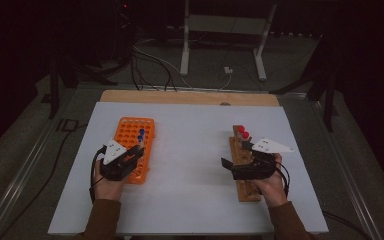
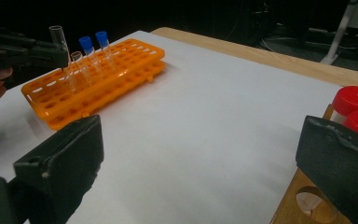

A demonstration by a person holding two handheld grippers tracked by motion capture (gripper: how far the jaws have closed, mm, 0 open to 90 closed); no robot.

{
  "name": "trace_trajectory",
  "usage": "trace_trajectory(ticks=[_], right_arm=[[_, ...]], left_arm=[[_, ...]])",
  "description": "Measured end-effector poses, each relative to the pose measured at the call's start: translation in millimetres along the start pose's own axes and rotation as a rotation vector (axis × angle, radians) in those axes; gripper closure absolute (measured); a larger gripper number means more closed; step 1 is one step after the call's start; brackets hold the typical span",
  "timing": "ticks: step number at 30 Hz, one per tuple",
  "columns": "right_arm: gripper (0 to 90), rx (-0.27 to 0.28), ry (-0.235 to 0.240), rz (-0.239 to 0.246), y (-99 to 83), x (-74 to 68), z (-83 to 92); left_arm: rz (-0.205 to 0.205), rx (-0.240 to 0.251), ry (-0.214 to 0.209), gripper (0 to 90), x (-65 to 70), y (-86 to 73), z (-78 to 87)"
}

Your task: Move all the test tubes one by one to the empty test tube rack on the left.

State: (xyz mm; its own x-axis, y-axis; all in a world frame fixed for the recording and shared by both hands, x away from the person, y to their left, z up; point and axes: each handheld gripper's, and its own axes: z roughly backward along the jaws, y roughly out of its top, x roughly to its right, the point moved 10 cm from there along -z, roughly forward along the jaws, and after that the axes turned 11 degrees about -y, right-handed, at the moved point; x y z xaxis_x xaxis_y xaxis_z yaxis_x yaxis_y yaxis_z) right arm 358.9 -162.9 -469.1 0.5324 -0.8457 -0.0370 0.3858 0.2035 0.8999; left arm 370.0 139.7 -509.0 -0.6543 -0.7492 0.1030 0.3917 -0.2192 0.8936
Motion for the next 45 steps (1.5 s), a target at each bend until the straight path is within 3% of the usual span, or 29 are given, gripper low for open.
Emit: trace_trajectory(ticks=[11, 19, 45], right_arm=[[1.2, 0.001, 0.001, -0.001, 0.1, 0.9, 1.0], [1.2, 0.003, 0.003, -0.002, 0.4, 1.6, 2.0], [1.2, 0.005, 0.004, 0.003, 0.5, 1.0, 2.7]], left_arm=[[0.006, -0.051, 0.019, 75.7, -2.9, -12.6, -1.1], [-0.003, -0.115, 0.031, 75.8, -3.0, -23.1, -4.4], [-0.018, -0.187, 0.042, 76.0, -1.6, -33.5, -9.2]])
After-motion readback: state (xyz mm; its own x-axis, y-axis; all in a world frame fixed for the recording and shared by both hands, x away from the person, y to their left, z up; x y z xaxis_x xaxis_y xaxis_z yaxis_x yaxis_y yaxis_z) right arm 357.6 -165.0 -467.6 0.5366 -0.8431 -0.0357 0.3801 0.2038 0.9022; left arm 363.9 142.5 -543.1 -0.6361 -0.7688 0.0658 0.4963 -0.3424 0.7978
